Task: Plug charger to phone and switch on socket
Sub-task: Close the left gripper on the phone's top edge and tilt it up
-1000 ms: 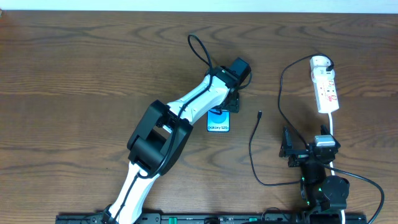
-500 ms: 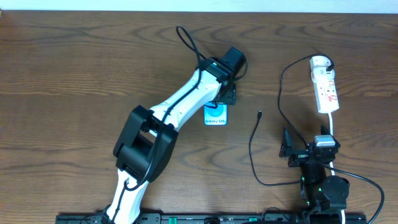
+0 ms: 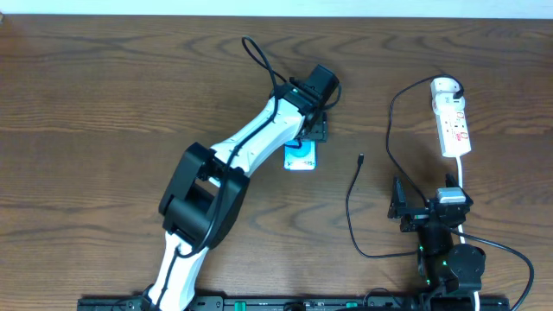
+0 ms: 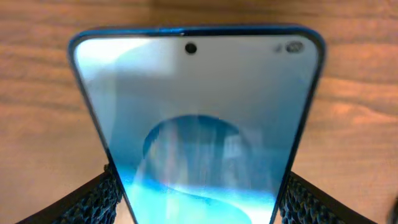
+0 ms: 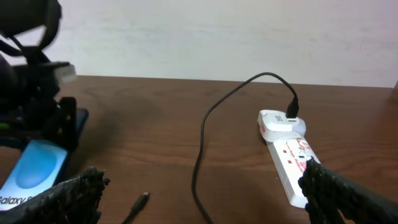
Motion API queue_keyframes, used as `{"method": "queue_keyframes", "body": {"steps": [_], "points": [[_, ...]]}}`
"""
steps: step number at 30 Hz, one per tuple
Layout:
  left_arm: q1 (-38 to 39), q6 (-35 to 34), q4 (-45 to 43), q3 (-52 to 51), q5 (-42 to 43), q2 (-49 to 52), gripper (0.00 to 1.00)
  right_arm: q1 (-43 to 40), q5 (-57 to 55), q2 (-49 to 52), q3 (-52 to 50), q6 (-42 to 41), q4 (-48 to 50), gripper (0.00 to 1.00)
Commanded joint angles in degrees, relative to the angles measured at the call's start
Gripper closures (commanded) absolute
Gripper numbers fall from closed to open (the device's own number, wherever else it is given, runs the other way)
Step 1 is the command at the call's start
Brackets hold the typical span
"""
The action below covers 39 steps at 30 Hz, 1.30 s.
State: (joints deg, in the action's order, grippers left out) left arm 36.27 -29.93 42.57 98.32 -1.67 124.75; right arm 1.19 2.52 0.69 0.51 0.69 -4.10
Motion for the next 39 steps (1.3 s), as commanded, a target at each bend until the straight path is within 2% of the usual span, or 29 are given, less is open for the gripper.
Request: {"method": "queue_keyframes", "body": {"steps": [1, 4, 14, 15, 18, 23, 27, 30, 37, 39], "points": [[-0.7, 1.8, -1.6, -0.4, -3.2, 3.0, 0.23, 0.3, -0.5, -0.3, -0.2, 0.7, -0.2, 0.01], [-1.3, 1.9, -1.7, -0.4, -6.6, 4.0, 0.23, 0.3, -0.5, -0.3, -0.2, 0.7, -0.2, 0.01], [-3.4, 3.3, -1.7, -0.4, -6.4, 7.1, 0.21, 0.3, -0.5, -0.3, -0.2, 0.7, -0.2, 0.01], [-3.4, 3.3, -1.5, -0.4, -6.4, 7.2, 0.2, 0.3, -0.5, -0.3, -0.2, 0.7, -0.2, 0.01], [-3.4, 3.3, -1.0, -0.3, -6.3, 7.2, 0.01, 0.3, -0.5, -0.3, -0.2, 0.7, -0.2, 0.01], [-3.4, 3.3, -0.2, -0.2, -6.1, 6.3, 0.02, 0.3, -0.5, -0.3, -0.2, 0.7, -0.2, 0.01], [-3.4, 3.3, -0.3, -0.2, -0.2, 6.8, 0.02, 0.3, -0.5, -0.3, -0.2, 0.7, -0.2, 0.01], [-3.2, 3.3, 0.1, -0.2, 0.9, 7.9, 0.0, 0.3, -0.5, -0.3, -0.2, 0.7, -0.2, 0.01], [-3.1, 3.1, 1.5, -0.3, 1.3, 9.9, 0.04, 0.3, -0.5, -0.3, -0.2, 0.7, -0.2, 0.01], [-3.1, 3.1, 1.5, -0.3, 1.2, 9.9, 0.09, 0.3, -0.5, -0.3, -0.2, 0.7, -0.2, 0.01]]}}
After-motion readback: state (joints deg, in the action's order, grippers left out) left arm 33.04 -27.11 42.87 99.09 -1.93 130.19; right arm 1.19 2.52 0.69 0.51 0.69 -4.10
